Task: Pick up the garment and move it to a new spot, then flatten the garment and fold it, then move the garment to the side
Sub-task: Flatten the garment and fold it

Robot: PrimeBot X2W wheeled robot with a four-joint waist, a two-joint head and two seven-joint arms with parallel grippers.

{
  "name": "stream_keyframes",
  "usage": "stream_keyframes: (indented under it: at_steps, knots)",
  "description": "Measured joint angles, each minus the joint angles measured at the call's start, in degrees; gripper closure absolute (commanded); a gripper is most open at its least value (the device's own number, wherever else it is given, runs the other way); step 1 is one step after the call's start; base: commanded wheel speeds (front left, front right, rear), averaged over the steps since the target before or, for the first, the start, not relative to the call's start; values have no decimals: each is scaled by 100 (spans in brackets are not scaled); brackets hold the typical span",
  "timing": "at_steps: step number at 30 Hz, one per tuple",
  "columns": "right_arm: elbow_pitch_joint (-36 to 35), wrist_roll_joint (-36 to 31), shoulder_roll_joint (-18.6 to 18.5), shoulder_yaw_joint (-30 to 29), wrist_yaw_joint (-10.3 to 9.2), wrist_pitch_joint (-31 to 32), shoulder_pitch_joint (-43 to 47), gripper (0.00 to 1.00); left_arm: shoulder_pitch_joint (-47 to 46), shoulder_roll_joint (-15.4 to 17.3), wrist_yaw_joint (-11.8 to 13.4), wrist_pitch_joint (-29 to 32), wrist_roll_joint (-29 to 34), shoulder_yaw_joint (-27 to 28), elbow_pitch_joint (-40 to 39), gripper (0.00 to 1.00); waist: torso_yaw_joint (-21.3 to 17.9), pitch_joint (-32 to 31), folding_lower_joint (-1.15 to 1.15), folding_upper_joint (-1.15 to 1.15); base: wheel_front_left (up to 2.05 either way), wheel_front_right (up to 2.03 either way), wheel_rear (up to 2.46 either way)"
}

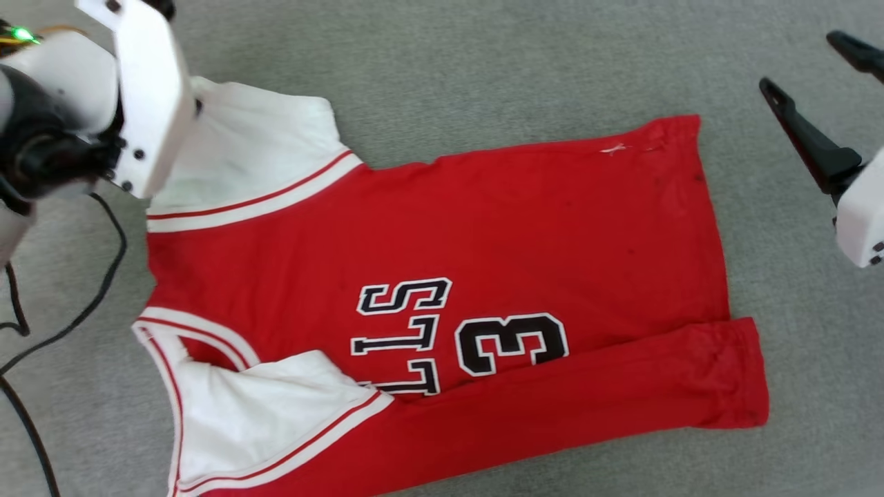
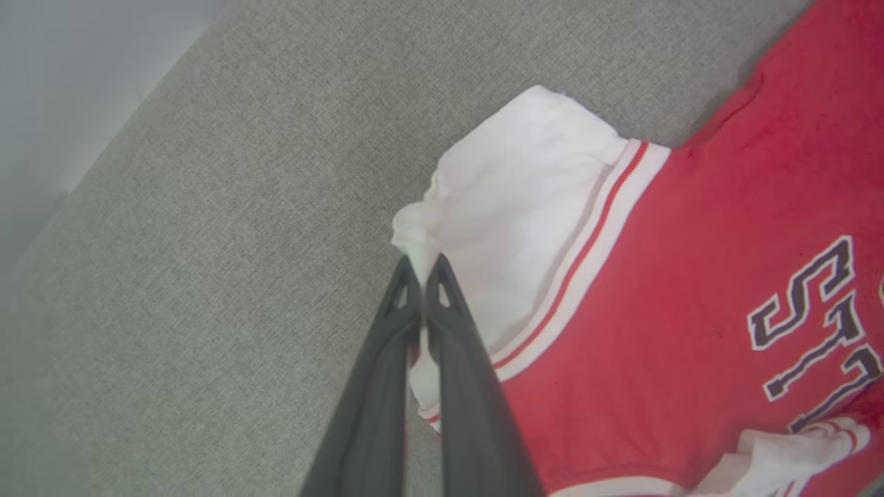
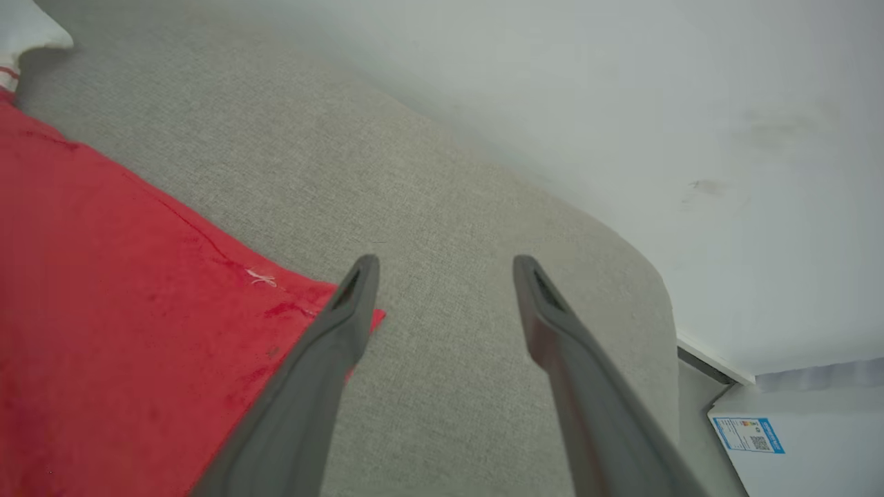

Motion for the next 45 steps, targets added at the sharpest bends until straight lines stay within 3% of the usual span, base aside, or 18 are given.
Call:
stream_keyframes:
  at_steps: [6, 10, 13, 20, 26, 27, 28, 37, 45]
  knots:
    - [246, 1330, -803, 1271, 0, 1806, -1038, 0, 55, -30, -9, -194, 32, -171, -382, 100, 299, -72, 0, 0, 0, 0, 0]
    - [604, 1995, -932, 1941, 0, 2728, -1651, 0, 75, -88, -9, -290, 59, -231, -570, 100, 461, -24, 0, 0, 0, 0, 0]
    - [1026, 2424, -829, 2176, 0, 3152, -1990, 0, 43, -133, -9, -346, 98, -278, -657, 100, 567, 56, 0, 0, 0, 0, 0]
    - [1929, 2631, -398, 2639, 0, 3133, -2292, 0, -129, -238, -10, -492, 109, -376, -797, 100, 790, 286, 1, 0, 0, 0, 0]
    - [2362, 2836, -279, 3042, -2, 2763, -2283, 0, -147, -227, -10, -619, 103, -421, -787, 100, 886, 398, 0, 0, 0, 0, 0]
    - [2383, 2877, -277, 3104, -3, 2683, -2293, 76, -146, -216, -10, -650, 103, -427, -772, 100, 882, 394, 0, 0, 0, 0, 0]
    - [2414, 2891, -276, 3166, -4, 2551, -2297, 100, -141, -199, -10, -677, 96, -433, -753, 100, 873, 379, -1, 0, 0, 0, 0]
    - [2572, 3186, -222, 3571, -1, 1438, -2276, 100, 207, -35, -14, -1140, -40, -405, -642, 100, 786, -109, 0, 0, 0, 0, 0]
    - [2221, 3451, -626, 3865, -1, 646, -1855, 100, 940, 324, 107, -1511, -199, -428, -1078, 100, 754, -814, 0, 0, 0, 0, 0]
